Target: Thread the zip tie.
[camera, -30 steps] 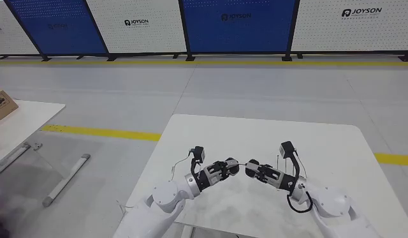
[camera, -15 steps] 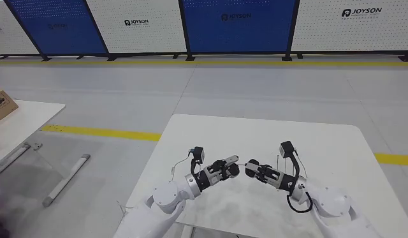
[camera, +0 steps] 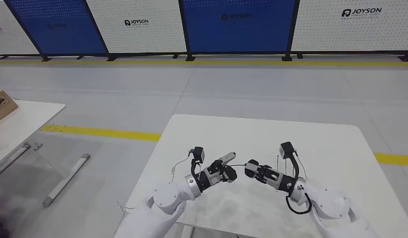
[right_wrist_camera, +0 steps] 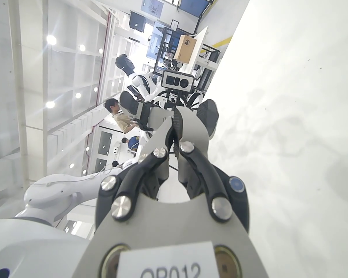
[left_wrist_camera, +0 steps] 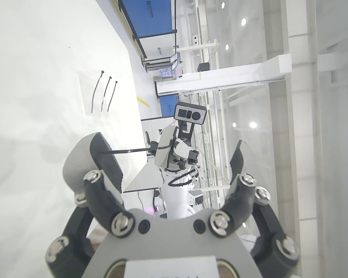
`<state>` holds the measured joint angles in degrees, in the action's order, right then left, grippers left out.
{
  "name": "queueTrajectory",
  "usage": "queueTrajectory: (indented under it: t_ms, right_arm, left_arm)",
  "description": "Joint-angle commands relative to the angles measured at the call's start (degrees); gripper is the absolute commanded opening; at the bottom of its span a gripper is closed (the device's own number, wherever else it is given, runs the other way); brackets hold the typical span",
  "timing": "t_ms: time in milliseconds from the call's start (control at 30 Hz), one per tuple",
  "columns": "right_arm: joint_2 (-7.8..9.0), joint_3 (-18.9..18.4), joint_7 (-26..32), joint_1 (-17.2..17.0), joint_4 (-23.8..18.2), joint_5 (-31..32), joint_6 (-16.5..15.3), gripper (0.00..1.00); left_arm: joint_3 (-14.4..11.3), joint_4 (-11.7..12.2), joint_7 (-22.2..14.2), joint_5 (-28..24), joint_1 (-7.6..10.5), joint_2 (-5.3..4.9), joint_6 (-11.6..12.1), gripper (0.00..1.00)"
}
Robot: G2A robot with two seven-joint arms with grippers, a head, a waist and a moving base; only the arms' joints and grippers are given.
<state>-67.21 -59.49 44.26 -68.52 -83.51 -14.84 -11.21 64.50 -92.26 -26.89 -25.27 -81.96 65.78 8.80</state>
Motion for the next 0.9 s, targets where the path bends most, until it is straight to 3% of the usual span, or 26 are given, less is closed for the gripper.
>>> queueTrajectory:
  t_ms: [0,367,500,533,567,633,867]
  right_arm:
    - [-0.01,-0.02,0.02,-0.05,-0.09,0.07,0.05,0.0]
    - [0.0,-0.11,0.01,-0.11,-0.26,0.43,0.45,0.0]
    - [0.0,-0.11,0.01,-0.11,-0.26,0.43,0.45,0.0]
    - [0.0,-0.11,0.01,-0.11,-0.26,0.43,0.45,0.0]
    - [0.0,-0.11,0.01,-0.11,-0.26,0.43,0.45,0.0]
    - [0.0,-0.11,0.01,-0.11,-0.26,0.43,0.45,0.0]
    - [0.0,-0.11,0.01,-0.11,-0.26,0.43,0.45,0.0]
  left_arm:
    - [0.0,0.12,-0.21,-0.2,0.05,0.0,0.1,0.49]
    - [0.52,0.01,-0.6,-1.07,-0.19,-0.1,0.77,0.03]
    - [0.66,-0.19,-0.8,-0.69,-0.39,-0.18,1.12,0.0]
    - [0.69,-0.26,-0.9,-0.38,-0.45,-0.22,1.21,0.02]
    - [0.69,-0.3,-0.88,-0.16,-0.51,-0.23,1.28,0.1]
    - [0.63,-0.39,-0.81,0.24,-0.6,-0.25,1.41,0.03]
    - [0.55,-0.44,-0.56,0.6,-0.64,-0.28,1.51,0.0]
